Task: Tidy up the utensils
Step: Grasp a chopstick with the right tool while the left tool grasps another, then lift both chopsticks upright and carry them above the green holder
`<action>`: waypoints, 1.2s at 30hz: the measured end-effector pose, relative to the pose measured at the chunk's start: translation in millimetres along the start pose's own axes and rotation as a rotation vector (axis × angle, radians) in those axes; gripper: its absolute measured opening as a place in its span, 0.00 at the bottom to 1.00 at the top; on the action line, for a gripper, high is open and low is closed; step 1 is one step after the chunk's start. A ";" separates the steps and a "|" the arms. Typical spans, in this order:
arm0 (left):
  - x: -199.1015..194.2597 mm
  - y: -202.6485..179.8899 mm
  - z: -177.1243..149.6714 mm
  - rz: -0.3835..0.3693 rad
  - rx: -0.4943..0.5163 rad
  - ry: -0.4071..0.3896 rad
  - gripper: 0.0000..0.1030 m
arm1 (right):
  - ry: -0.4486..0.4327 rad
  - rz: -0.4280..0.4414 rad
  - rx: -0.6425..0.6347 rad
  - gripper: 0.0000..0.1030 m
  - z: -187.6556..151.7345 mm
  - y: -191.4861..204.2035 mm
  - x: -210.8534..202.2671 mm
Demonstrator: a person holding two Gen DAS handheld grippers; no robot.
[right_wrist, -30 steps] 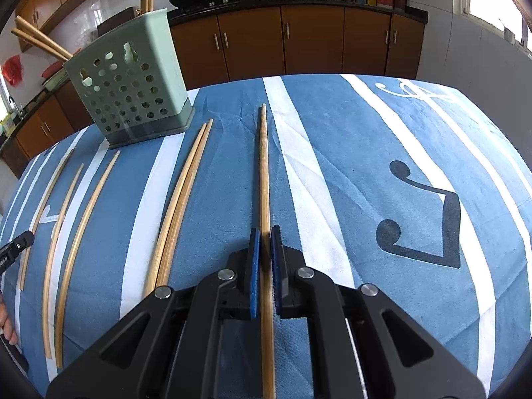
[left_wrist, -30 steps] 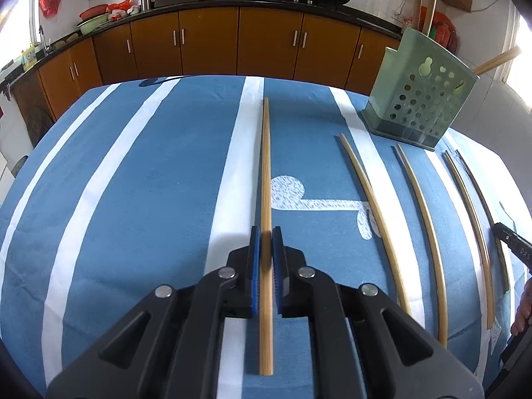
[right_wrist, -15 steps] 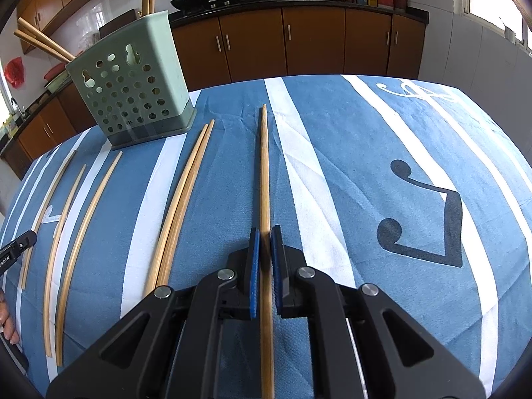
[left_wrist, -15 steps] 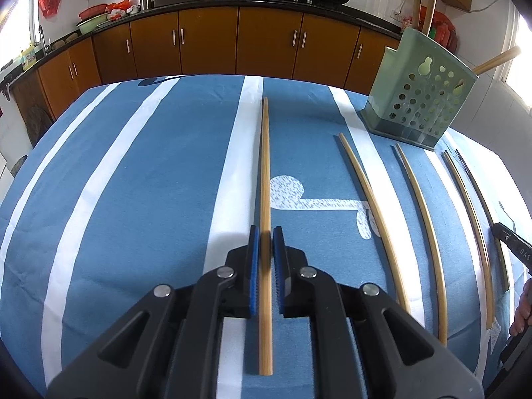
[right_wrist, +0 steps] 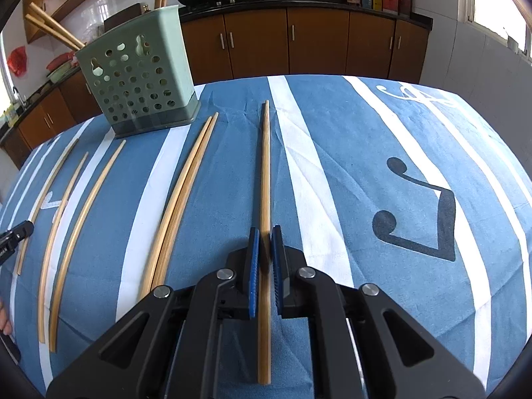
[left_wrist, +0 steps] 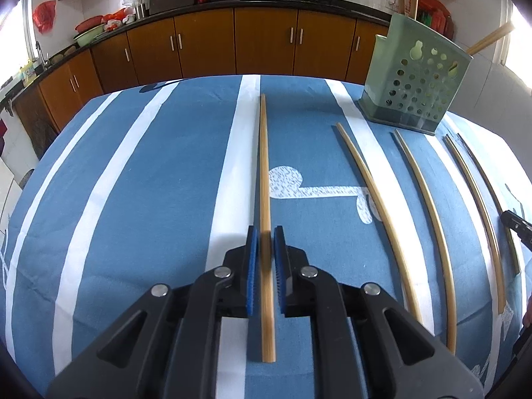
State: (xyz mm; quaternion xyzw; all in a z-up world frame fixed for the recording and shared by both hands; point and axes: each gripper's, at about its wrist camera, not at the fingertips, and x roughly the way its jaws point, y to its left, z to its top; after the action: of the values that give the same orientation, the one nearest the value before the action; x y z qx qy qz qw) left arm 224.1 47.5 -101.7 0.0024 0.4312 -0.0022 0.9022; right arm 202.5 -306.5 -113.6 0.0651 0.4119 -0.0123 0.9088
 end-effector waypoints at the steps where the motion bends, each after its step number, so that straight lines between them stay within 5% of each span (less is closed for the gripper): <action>1: 0.2 -1.8 0.2 0.009 0.013 0.001 0.08 | 0.002 0.000 -0.001 0.07 1.1 -0.3 0.1; 5: -4.7 0.0 4.8 -0.001 0.009 0.016 0.07 | -0.039 0.016 0.017 0.07 7.3 -3.5 -15.9; 23: -84.8 7.5 49.2 -0.043 -0.050 -0.214 0.07 | -0.273 0.074 0.091 0.07 48.2 -20.0 -88.6; 29: -113.7 9.7 64.9 -0.068 -0.077 -0.315 0.07 | -0.307 0.082 0.083 0.07 56.8 -17.4 -97.6; 36: -121.7 7.9 72.0 -0.070 -0.069 -0.338 0.07 | -0.317 0.083 0.079 0.07 58.6 -15.7 -99.9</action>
State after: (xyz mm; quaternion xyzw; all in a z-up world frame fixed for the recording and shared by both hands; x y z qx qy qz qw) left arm 203.7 55.1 38.2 -0.0440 0.2731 -0.0194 0.9608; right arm 179.1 -332.7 -2.2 0.1150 0.2597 -0.0008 0.9588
